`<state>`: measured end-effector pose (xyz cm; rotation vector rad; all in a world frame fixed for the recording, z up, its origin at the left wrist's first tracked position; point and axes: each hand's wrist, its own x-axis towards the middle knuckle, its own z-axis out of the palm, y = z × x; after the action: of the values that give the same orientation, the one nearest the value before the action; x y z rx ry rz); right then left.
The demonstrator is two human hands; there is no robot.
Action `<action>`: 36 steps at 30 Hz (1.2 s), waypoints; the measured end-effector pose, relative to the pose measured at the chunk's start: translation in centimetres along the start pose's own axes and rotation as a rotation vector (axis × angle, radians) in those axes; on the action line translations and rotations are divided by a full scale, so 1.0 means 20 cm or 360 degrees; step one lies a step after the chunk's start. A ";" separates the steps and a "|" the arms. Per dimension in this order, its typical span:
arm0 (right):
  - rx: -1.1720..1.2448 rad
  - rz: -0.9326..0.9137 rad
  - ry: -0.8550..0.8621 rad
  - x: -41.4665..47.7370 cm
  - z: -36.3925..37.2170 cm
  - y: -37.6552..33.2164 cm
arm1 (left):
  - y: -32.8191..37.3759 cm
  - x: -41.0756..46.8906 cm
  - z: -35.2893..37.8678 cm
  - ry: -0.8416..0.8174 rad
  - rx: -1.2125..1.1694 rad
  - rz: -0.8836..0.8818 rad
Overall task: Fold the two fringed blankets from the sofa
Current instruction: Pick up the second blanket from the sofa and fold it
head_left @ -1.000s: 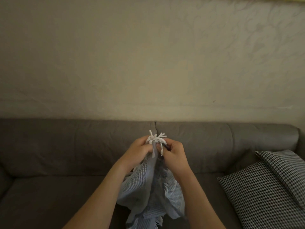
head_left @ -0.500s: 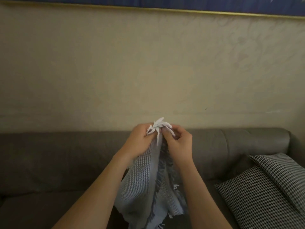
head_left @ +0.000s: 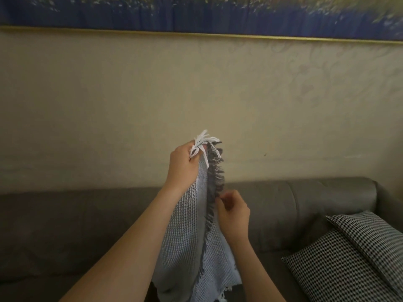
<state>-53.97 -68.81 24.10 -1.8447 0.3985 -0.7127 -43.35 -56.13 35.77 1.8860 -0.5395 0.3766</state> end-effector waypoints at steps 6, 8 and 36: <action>-0.0272 0.0167 -0.0651 0.03 -0.01 0.06 | -0.02 0.01 0.06 0.0033 -0.0017 -0.0017; -0.0191 0.0057 -0.0747 0.01 0.01 0.05 | -0.02 0.02 0.07 0.0033 -0.0024 -0.0016; 0.0343 0.0351 -0.0798 0.25 0.14 0.37 | -0.18 0.05 0.08 0.0062 -0.0022 -0.0402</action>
<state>-47.93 -72.51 17.96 -1.6697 0.1821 -0.1238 -40.59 -56.68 32.94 1.9017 -0.2720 0.2419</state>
